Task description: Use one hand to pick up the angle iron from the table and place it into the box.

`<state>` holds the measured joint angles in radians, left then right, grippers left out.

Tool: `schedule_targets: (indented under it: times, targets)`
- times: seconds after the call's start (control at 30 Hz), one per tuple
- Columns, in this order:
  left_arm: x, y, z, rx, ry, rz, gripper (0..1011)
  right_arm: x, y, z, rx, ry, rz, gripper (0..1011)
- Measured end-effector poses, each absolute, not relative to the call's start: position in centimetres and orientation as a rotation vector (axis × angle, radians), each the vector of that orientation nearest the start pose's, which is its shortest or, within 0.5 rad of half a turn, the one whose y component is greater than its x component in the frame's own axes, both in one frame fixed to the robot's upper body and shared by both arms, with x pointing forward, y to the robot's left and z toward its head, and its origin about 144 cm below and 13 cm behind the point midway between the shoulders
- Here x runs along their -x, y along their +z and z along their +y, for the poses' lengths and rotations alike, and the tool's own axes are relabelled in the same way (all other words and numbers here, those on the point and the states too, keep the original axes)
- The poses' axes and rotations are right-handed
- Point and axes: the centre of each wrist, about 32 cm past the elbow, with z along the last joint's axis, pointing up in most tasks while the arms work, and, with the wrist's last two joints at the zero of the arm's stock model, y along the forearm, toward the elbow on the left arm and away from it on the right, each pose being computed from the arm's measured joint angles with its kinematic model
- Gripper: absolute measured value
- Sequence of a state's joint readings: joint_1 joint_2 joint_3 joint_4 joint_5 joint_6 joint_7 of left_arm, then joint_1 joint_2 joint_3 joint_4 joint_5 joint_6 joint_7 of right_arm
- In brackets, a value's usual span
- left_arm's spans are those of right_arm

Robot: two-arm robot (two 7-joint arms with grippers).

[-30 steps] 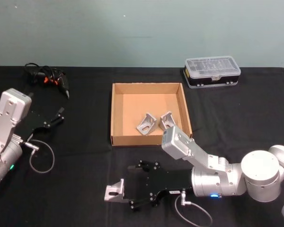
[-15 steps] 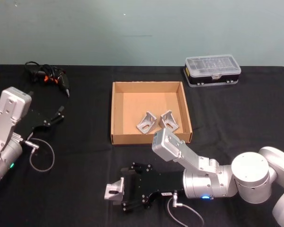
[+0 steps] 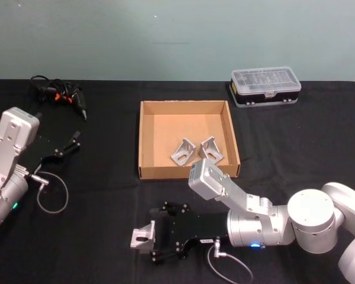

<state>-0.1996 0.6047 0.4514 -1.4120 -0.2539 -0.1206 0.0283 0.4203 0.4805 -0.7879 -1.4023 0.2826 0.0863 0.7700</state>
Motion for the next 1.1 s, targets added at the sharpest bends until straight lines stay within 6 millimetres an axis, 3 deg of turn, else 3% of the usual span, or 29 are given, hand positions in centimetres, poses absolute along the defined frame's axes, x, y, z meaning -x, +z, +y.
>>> schedule_targets:
  times: [0.3,0.5,0.63,1.1]
  targets:
    - [-48.9,114.0,31.0,-0.304,1.248,-0.285,1000,-50.8,114.9,-18.6,0.415,-0.208,-0.041,818]
    - [-48.9,114.0,31.0,-0.304,1.248,-0.285,1000,-50.8,114.9,-18.6,0.413,-0.211,-0.04,572]
    - [-48.9,114.0,31.0,-0.304,1.248,-0.285,1000,-50.7,114.8,-18.6,0.412,-0.212,-0.04,461]
    - [-48.9,114.0,31.0,-0.304,1.248,-0.285,1000,-50.4,115.8,-18.9,0.372,-0.247,-0.05,450]
